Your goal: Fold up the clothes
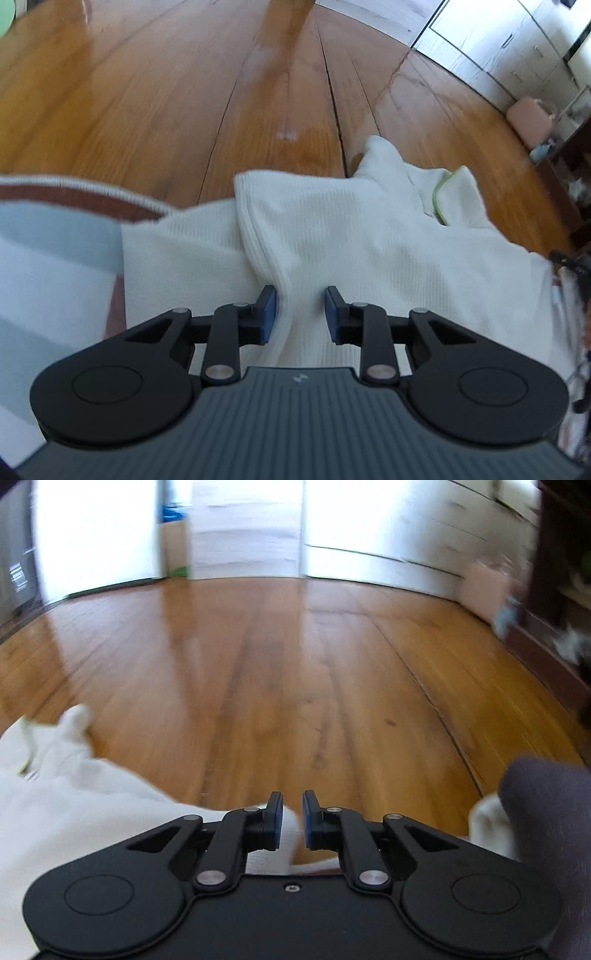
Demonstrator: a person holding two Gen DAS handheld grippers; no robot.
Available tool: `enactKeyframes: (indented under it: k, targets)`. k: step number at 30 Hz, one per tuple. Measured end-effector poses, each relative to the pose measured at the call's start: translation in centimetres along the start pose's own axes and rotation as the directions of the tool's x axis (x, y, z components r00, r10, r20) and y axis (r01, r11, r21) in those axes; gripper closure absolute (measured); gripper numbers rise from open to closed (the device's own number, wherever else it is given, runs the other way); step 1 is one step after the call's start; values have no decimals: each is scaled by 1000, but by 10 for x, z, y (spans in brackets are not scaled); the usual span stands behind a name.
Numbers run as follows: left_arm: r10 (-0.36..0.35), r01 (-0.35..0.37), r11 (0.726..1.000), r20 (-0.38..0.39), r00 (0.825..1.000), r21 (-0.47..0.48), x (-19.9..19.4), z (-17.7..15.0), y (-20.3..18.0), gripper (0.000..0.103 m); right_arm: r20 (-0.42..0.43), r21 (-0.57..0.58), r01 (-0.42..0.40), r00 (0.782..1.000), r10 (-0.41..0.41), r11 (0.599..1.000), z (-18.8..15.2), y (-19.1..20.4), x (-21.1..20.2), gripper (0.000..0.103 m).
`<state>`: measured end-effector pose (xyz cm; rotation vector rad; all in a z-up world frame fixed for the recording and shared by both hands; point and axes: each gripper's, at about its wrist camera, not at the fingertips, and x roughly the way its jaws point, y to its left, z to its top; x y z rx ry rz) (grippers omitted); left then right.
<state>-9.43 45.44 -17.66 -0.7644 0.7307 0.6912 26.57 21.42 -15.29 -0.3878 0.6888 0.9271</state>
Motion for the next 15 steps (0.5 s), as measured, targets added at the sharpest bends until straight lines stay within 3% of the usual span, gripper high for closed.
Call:
enactKeyframes:
  k: [1, 3, 5, 6, 7, 10, 12, 13, 15]
  targets:
    - [16, -16, 1000, 6, 1000, 11, 3, 3, -3, 54, -15, -8, -27, 1000, 27, 1000, 0, 2, 1, 90]
    - [48, -49, 998, 19, 999, 34, 8, 8, -8, 46, -46, -8, -39, 998, 39, 999, 2, 5, 4, 73]
    - [46, -47, 999, 22, 999, 13, 15, 15, -9, 48, -66, 7, -2, 998, 2, 1000, 2, 7, 6, 35]
    - [42, -42, 999, 22, 999, -1, 18, 18, -9, 66, -80, 14, 34, 996, -33, 999, 1, 7, 7, 29]
    - [57, -57, 998, 4, 998, -2, 24, 21, -9, 96, -94, 21, 63, 994, -61, 998, -1, 7, 9, 26]
    - [48, -50, 998, 31, 998, 41, 17, 20, -19, 99, -158, 60, 53, 986, -43, 997, -6, -1, 20, 27]
    - [45, -59, 992, 127, 991, 109, -4, 13, -31, 99, -155, 109, -20, 987, 37, 994, -9, -7, 21, 54]
    - [41, -68, 987, 178, 983, 144, -15, 10, -37, 99, -123, 113, -48, 990, 62, 992, -9, -6, 17, 100]
    - [28, -90, 973, 279, 960, 211, -37, 3, -49, 99, 21, 24, -24, 999, 24, 999, -9, 9, -7, 97]
